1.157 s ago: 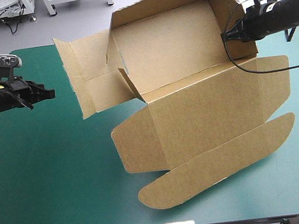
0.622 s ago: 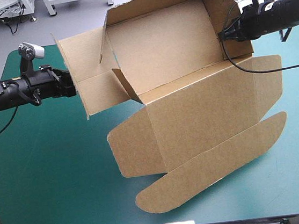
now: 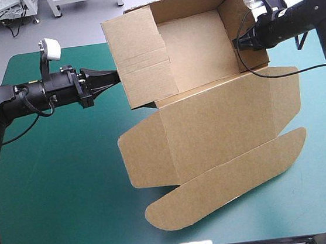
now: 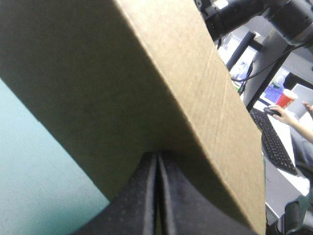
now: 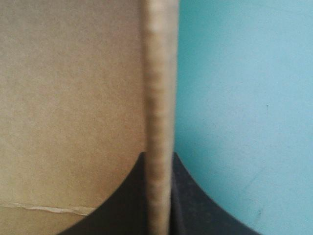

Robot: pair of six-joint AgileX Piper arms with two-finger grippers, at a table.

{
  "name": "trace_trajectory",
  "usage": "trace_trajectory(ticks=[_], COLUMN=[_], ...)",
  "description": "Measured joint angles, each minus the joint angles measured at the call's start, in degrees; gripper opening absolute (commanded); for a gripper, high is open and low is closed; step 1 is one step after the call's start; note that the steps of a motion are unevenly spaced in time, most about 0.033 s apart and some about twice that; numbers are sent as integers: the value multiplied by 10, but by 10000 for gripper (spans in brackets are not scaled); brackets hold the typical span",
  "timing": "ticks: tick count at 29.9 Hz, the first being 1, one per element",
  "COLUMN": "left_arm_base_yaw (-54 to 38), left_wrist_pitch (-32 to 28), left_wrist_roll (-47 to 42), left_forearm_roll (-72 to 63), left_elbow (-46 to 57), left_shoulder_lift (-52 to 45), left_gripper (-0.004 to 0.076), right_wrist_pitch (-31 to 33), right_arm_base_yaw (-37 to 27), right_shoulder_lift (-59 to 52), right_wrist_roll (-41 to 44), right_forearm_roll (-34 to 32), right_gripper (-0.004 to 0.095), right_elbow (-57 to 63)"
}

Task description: Fold the box

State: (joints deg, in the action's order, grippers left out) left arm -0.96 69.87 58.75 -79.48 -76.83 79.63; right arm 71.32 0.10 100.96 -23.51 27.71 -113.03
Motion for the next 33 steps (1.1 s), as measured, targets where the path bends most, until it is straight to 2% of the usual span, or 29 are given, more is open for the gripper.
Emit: trace_trajectory(ticks=[6,9,13,15,17,19,24,26,29,33], left_arm_base_yaw=[0,0,0,0,0,0,2,9,33,83], left_wrist_pitch=[0,0,0,0,0,0,-1,-22,-88,-213], left_wrist_roll=[12,14,14,9,8,8,-7,-20,-50,-110], left_forearm_roll=[-60,-63,-51,-39,-32,-29,-12,11,66,156], left_elbow=[0,0,0,0,0,0,0,0,0,0], left_shoulder_lift=[0,0,4,8,11,12,13,13,14,15], left_gripper=[-6,48,233,395,524,603,620,620,619,619], right_wrist_pitch=[-9,-21,-45,-53,-62,-65,-67,-67,-72,-90], right_arm_base_yaw=[19,41,74,84,90,90,93,96,103,111], right_shoulder_lift=[0,0,0,0,0,0,0,0,0,0], right_wrist_roll=[12,21,35,39,45,49,65,69,84,95], right_forearm_roll=[-9,-23,-54,-64,-76,-83,-110,-122,-135,-138], right_gripper=[-19,-19,-19,-19,-18,-18,-18,-18,-19,-18], right_elbow=[0,0,0,0,0,0,0,0,0,0])
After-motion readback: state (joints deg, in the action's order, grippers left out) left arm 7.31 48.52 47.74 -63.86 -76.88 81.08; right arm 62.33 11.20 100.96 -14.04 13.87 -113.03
